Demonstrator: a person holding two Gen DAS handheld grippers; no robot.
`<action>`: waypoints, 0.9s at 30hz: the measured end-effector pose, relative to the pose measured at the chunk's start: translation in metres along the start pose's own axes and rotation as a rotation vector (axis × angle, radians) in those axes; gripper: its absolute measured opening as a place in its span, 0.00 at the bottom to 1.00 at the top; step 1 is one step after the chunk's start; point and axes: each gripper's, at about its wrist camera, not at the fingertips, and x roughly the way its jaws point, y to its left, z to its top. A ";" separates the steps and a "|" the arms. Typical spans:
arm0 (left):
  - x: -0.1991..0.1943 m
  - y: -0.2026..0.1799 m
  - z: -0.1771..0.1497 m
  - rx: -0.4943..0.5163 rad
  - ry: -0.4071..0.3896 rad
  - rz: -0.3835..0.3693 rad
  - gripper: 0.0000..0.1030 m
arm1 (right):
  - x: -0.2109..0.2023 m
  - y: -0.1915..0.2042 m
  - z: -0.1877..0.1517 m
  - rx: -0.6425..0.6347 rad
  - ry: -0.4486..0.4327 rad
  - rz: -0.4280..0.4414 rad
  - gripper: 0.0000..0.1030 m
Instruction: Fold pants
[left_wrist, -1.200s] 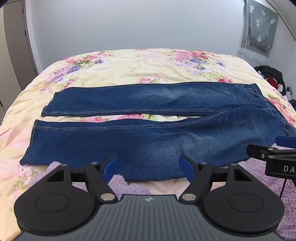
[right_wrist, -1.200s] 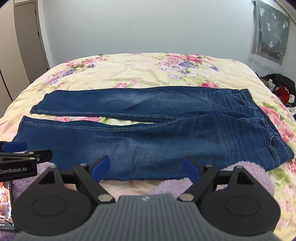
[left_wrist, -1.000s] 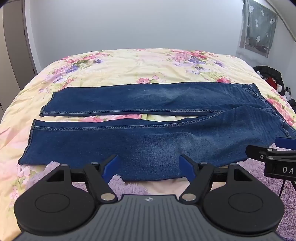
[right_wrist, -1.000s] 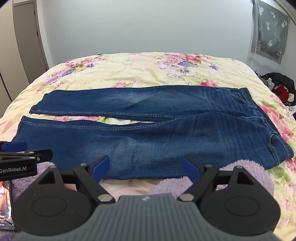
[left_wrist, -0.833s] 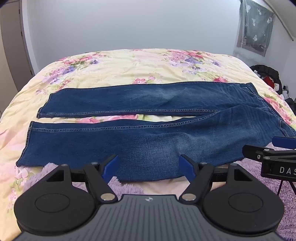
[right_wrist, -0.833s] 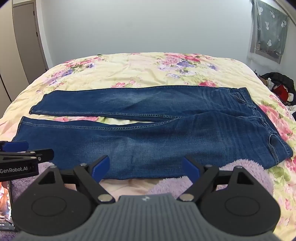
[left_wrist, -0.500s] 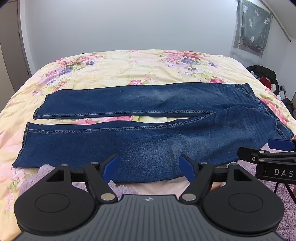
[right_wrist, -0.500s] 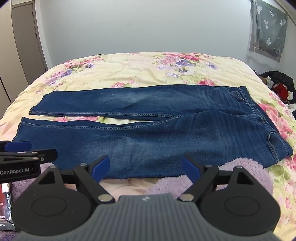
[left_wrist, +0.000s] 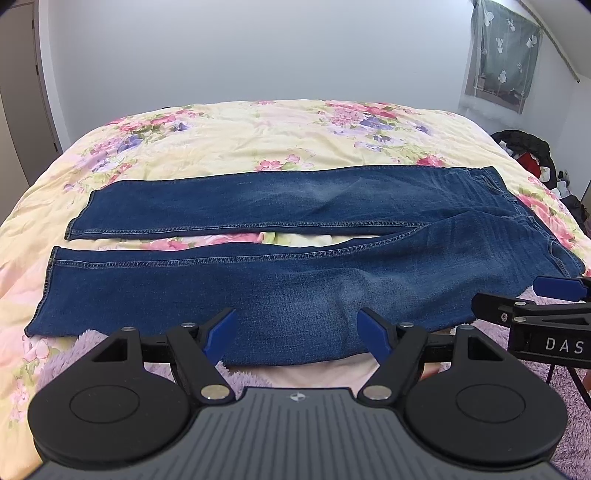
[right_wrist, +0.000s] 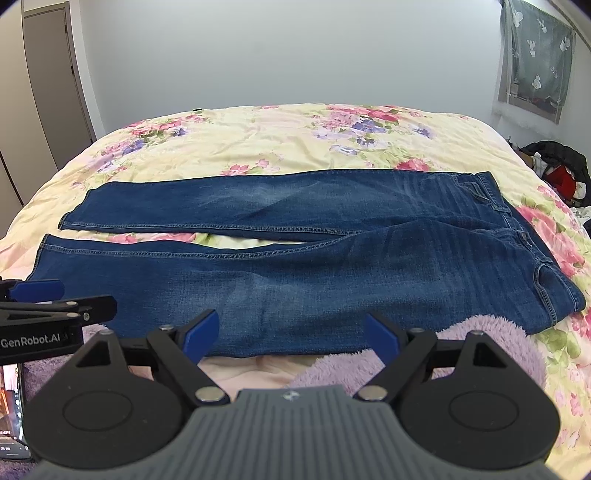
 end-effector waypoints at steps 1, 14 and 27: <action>0.000 -0.001 0.001 0.000 0.000 0.000 0.84 | 0.000 0.000 0.000 0.002 0.000 0.000 0.80; -0.001 0.002 0.003 -0.007 -0.001 -0.008 0.84 | -0.001 0.004 0.002 -0.012 0.001 0.001 0.79; 0.000 0.003 0.002 -0.013 -0.004 -0.008 0.84 | -0.004 0.004 0.003 -0.014 0.001 0.005 0.80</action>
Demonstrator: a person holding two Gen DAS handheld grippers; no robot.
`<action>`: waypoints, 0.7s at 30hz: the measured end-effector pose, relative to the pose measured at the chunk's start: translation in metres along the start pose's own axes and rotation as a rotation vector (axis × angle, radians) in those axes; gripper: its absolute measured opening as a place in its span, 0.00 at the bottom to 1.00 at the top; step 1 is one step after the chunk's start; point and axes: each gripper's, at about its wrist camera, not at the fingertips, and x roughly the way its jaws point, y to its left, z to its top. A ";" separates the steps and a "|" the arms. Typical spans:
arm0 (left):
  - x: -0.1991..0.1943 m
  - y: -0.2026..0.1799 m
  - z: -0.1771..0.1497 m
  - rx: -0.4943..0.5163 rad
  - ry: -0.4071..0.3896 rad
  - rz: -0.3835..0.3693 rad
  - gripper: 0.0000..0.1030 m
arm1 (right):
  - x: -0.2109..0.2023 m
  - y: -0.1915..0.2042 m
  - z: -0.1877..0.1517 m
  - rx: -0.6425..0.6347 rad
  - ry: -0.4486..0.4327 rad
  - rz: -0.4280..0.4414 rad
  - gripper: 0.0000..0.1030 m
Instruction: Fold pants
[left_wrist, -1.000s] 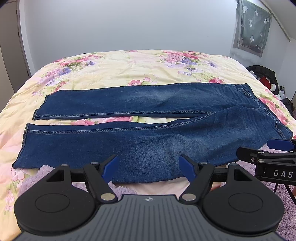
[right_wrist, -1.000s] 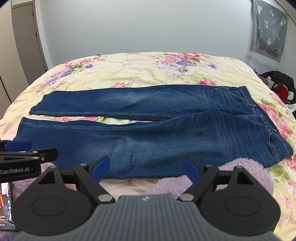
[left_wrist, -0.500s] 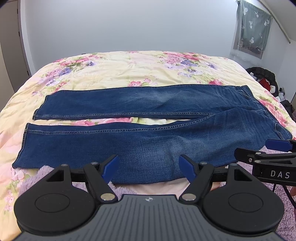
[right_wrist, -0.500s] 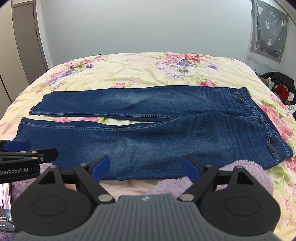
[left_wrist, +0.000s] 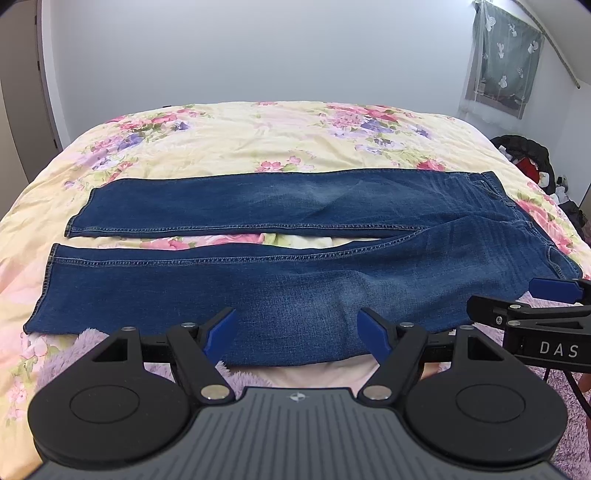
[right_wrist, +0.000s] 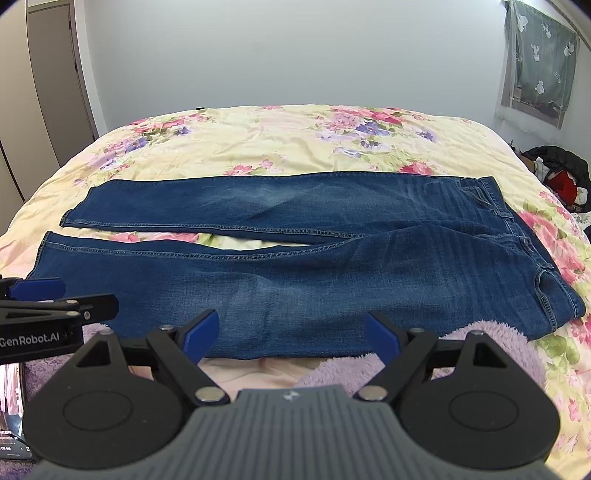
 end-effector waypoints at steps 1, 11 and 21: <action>0.000 0.000 0.000 -0.001 0.000 0.000 0.84 | 0.000 0.000 0.000 0.000 0.000 -0.001 0.80; 0.000 0.000 -0.001 0.002 0.001 -0.001 0.84 | 0.000 -0.004 0.001 0.012 0.004 0.002 0.80; 0.000 -0.001 -0.001 0.004 0.002 0.000 0.84 | 0.002 -0.006 0.000 0.021 0.007 0.001 0.80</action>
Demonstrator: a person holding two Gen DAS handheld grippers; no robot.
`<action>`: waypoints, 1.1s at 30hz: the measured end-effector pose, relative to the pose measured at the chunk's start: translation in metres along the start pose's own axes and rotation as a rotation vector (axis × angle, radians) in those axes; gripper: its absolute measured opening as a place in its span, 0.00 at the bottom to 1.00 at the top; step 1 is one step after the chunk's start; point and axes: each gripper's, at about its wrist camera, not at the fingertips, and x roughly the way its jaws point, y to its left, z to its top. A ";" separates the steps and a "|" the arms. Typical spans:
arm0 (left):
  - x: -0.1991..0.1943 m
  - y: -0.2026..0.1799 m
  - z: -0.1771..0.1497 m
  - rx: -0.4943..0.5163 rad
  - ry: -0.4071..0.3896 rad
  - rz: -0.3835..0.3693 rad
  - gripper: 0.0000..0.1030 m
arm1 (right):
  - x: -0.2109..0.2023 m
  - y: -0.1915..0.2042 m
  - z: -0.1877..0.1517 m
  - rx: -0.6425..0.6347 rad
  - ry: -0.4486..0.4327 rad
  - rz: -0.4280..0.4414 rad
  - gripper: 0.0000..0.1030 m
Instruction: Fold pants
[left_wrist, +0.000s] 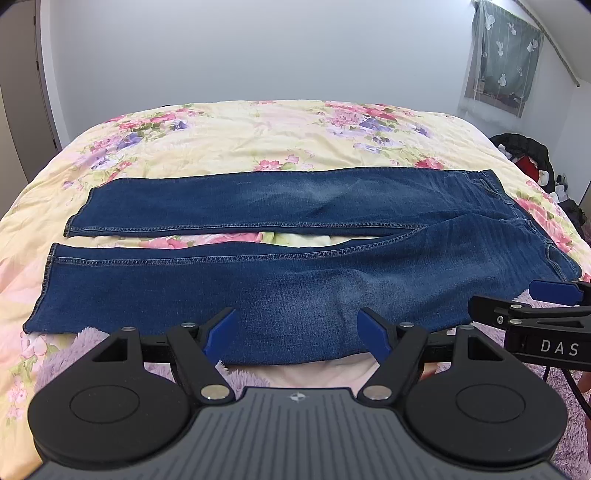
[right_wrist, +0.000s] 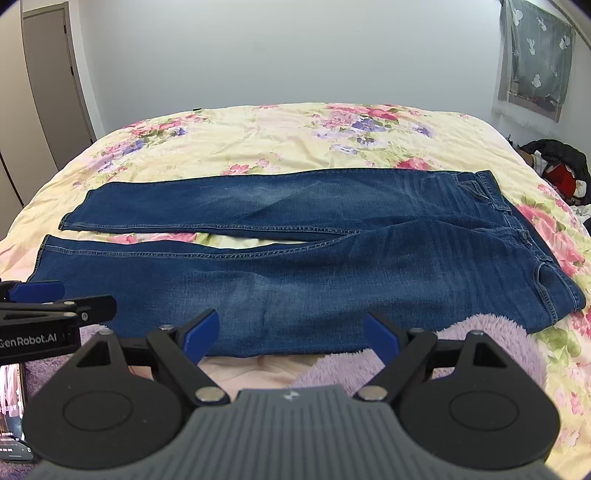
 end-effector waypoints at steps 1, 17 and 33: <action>0.000 0.000 0.000 0.000 0.000 -0.001 0.84 | 0.000 0.000 0.000 0.001 0.000 0.000 0.80; 0.001 0.005 0.000 -0.005 -0.003 -0.007 0.84 | 0.003 -0.005 -0.001 0.008 0.006 -0.006 0.80; -0.015 0.175 0.049 0.010 -0.027 0.236 0.65 | 0.003 -0.157 0.058 -0.112 -0.059 -0.192 0.79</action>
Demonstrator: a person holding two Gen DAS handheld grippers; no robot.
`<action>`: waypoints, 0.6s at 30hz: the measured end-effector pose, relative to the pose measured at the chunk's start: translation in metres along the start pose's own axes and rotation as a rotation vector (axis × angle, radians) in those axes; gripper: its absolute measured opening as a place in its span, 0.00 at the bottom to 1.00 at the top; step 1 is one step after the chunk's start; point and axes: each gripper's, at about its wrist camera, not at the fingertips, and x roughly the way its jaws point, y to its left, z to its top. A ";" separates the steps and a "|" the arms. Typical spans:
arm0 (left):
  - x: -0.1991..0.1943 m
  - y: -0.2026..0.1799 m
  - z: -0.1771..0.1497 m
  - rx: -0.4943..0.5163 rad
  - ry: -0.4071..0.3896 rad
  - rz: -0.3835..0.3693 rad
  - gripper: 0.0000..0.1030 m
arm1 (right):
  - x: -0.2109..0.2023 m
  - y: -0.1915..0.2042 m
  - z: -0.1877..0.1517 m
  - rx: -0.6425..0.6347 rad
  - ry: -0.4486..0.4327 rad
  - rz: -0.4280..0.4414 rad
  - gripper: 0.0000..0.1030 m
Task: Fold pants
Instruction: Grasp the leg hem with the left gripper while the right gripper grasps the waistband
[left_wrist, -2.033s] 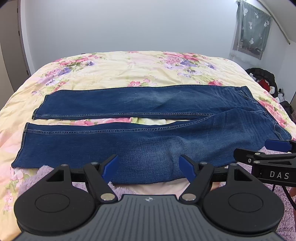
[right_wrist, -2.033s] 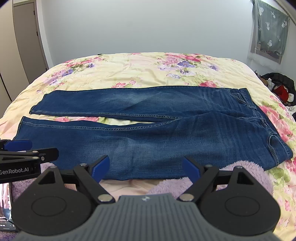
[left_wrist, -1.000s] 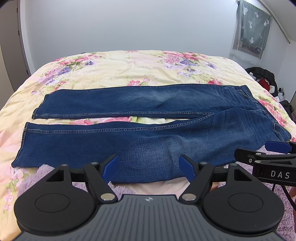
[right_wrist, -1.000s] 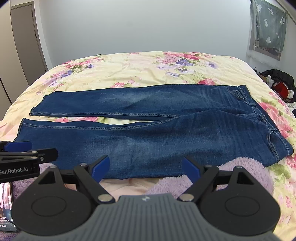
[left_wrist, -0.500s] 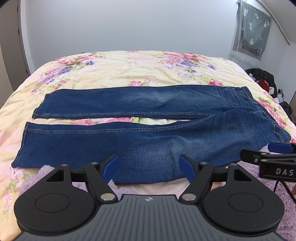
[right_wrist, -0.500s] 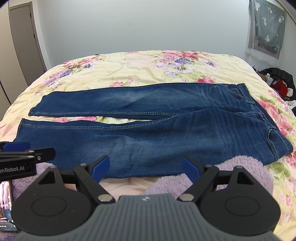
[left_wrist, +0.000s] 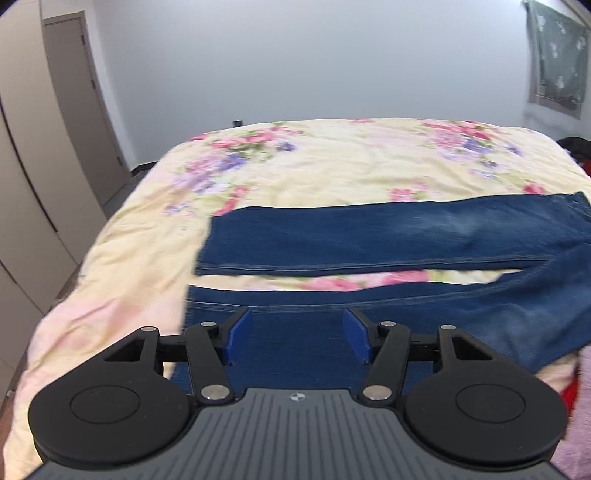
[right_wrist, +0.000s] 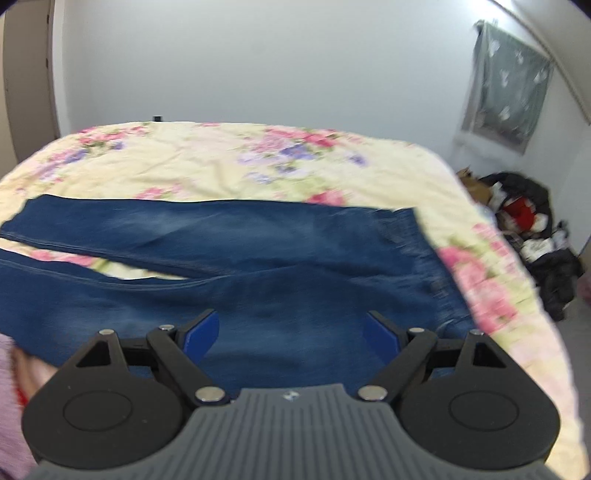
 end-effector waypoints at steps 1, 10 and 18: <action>0.003 0.011 0.001 -0.005 0.003 0.009 0.63 | 0.004 -0.017 0.004 -0.014 0.000 -0.006 0.79; 0.047 0.061 -0.012 0.239 0.098 0.031 0.53 | 0.055 -0.122 0.005 -0.227 0.098 -0.142 0.64; 0.095 0.042 -0.064 0.659 0.275 -0.037 0.53 | 0.097 -0.147 -0.044 -0.307 0.213 -0.125 0.28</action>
